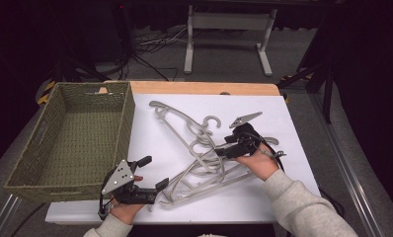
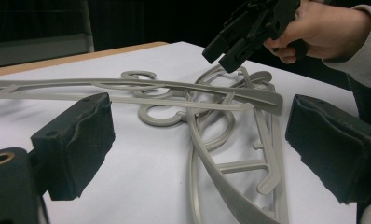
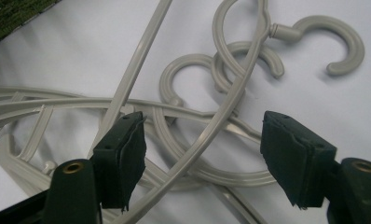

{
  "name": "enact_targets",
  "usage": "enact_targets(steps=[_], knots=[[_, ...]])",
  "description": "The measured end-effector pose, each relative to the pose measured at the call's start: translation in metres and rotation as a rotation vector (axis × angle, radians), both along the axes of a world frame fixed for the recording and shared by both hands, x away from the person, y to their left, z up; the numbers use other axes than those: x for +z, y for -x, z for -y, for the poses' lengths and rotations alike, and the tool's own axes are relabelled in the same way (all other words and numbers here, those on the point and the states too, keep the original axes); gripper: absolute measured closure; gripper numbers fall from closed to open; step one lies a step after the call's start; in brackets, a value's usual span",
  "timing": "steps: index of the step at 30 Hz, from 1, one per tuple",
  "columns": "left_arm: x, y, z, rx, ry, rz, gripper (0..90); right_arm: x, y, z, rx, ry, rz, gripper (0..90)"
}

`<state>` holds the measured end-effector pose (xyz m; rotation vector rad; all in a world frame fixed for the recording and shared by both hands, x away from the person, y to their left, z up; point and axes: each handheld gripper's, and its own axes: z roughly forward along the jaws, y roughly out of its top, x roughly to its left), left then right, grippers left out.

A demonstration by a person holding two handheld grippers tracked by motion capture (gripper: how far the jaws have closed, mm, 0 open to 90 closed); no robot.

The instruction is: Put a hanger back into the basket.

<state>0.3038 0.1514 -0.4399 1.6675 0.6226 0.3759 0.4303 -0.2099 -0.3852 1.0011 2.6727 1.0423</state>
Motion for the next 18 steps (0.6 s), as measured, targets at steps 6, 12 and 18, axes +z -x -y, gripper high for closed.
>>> enact_targets(steps=[6, 12, 18], knots=[[0.0, 0.0, 0.0, -0.006, -0.007, -0.013, 9.4, 0.004, -0.009, -0.004, -0.043, 0.059, -0.119, 30.6], [0.0, 0.0, 0.0, -0.005, -0.011, -0.014, 9.4, 0.005, -0.019, -0.009, -0.096, 0.087, -0.247, 34.6], [0.0, 0.0, 0.0, -0.005, -0.01, -0.017, 9.6, -0.002, -0.027, -0.01, -0.12, 0.076, -0.32, 40.6]])
